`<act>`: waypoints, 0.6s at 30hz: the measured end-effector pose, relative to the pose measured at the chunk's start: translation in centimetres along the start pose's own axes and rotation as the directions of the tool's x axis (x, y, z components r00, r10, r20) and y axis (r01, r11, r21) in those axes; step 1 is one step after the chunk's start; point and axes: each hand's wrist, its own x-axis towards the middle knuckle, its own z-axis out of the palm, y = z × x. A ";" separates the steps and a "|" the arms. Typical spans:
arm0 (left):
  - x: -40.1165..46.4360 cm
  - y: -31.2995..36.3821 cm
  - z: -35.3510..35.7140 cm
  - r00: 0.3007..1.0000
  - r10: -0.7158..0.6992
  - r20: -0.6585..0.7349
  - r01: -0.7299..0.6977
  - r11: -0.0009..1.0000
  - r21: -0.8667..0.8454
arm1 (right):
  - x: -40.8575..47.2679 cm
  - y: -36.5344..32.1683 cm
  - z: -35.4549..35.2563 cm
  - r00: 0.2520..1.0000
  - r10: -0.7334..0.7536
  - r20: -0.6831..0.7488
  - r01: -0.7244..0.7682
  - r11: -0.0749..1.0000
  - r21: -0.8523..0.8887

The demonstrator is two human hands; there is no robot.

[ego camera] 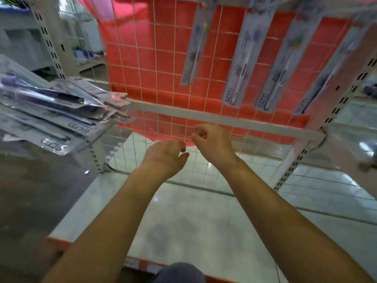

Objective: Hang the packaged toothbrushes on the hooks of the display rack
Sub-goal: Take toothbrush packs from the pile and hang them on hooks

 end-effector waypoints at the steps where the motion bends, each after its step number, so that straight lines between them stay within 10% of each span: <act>1: -0.3 0.3 -0.2 0.999 -0.026 0.025 0.026 1.000 -0.006 | -0.3 -0.1 0.0 0.999 0.019 0.028 -0.019 1.000 -0.017; 7: -5.1 4.0 -4.1 0.975 -0.031 0.220 0.028 0.999 0.015 | -5.3 -1.3 -3.4 0.933 0.259 0.252 -0.226 0.962 -0.152; 18: -15.0 11.0 -27.0 0.924 0.094 0.370 -0.080 0.995 -0.055 | -12.8 -17.7 -21.9 0.931 0.105 0.350 -0.074 0.992 -0.100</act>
